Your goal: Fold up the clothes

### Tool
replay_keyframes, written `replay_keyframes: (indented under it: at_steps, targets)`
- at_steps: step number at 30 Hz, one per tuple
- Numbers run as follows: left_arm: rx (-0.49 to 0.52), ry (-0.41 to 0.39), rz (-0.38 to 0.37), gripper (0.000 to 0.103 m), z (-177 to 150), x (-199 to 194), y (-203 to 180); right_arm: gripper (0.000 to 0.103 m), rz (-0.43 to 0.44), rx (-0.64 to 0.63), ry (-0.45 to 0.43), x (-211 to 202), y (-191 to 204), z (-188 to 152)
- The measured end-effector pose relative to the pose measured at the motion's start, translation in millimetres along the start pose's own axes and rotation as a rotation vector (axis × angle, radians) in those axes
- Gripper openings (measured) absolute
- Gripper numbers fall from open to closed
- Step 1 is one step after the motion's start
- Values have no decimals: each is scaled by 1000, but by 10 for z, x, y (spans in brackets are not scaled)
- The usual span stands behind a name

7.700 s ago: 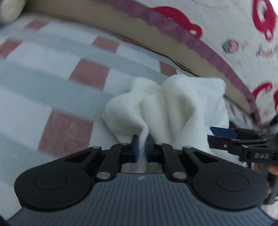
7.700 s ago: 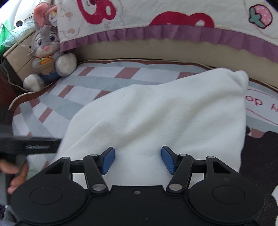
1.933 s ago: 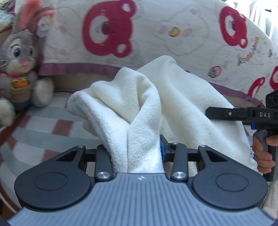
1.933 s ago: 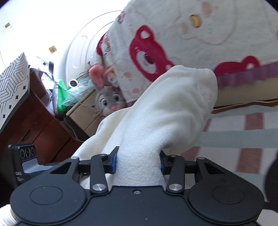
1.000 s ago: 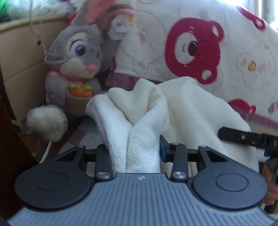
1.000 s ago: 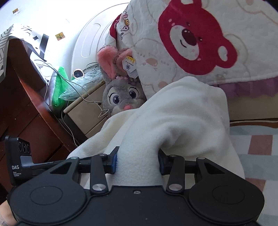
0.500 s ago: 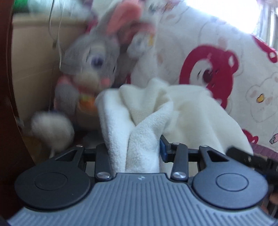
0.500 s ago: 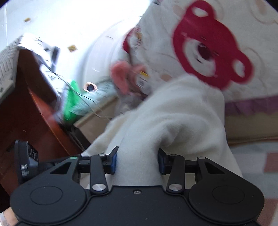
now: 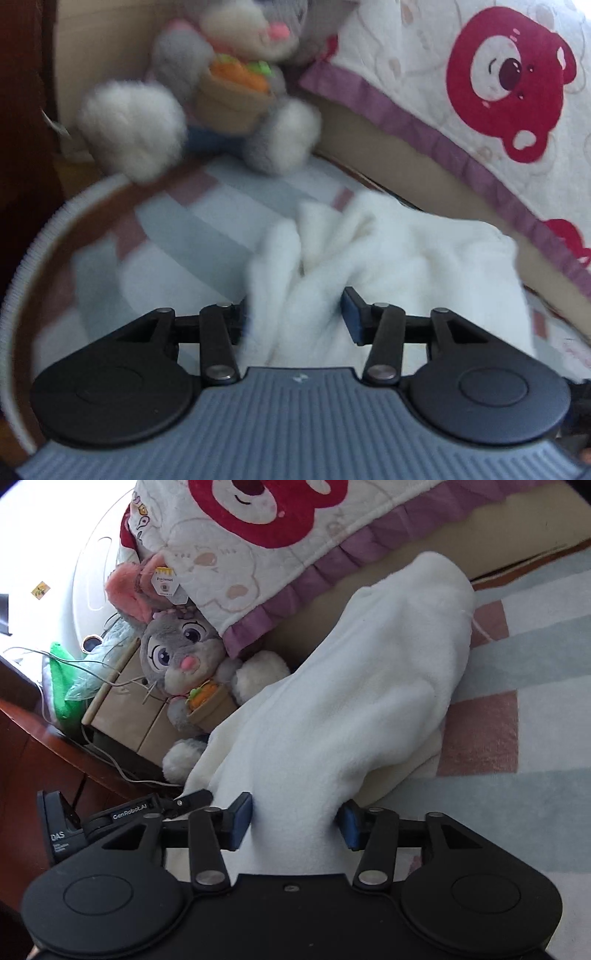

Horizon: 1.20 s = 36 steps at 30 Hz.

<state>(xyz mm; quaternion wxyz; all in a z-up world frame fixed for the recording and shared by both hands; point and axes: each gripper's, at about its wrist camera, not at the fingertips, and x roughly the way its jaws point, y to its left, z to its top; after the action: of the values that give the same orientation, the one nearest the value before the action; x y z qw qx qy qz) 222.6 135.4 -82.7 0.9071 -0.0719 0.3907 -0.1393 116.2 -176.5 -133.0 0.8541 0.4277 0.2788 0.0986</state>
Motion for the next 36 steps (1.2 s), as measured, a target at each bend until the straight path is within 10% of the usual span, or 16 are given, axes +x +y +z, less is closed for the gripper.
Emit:
replay_keyframes:
  at_steps: [8, 15, 20, 24, 28, 33, 36]
  targets:
    - [193, -97, 81, 53, 20, -464, -375, 79, 125, 267, 69, -115, -481, 114]
    - [479, 44, 26, 60, -397, -74, -959, 86, 102, 484, 120, 128, -773, 277]
    - [360, 79, -21, 61, -517, 78, -739, 88, 122, 647, 147, 536, -927, 417]
    - [349, 74, -48, 61, -551, 33, -613, 85, 25, 516, 101, 821, -759, 725]
    - [303, 48, -42, 61, -586, -25, -497, 46, 28, 85, 72, 883, -3, 915]
    - [175, -38, -44, 61, -615, -228, -245, 40, 252, -478, -32, 618, 1010, 816]
    - [164, -53, -5, 61, -581, -217, -204, 40, 127, -528, -116, 650, 945, 845]
